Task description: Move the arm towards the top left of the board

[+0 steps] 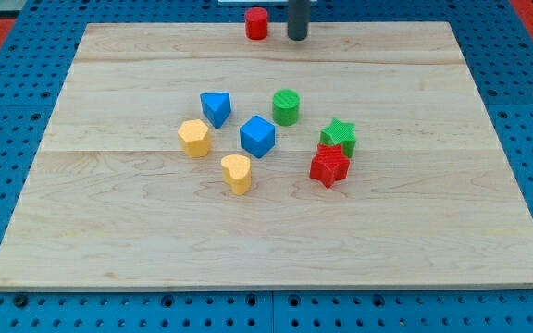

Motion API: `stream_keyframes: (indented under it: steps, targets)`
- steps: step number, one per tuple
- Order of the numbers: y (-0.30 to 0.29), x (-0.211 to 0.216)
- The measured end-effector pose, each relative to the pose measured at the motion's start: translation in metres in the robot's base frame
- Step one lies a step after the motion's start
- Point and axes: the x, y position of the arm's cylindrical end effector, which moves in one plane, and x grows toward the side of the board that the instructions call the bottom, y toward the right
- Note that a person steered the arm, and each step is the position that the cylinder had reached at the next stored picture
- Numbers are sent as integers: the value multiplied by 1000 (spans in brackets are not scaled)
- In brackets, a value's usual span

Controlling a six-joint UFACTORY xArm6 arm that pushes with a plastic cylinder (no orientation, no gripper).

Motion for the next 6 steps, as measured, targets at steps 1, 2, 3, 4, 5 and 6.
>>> stream_keyframes:
  steps: [1,2,3,4,5,6]
  targets:
    - [0,-12]
    - [-31,-11]
    - [-137,6]
    - [-240,53]
    - [-360,37]
    - [-362,-4]
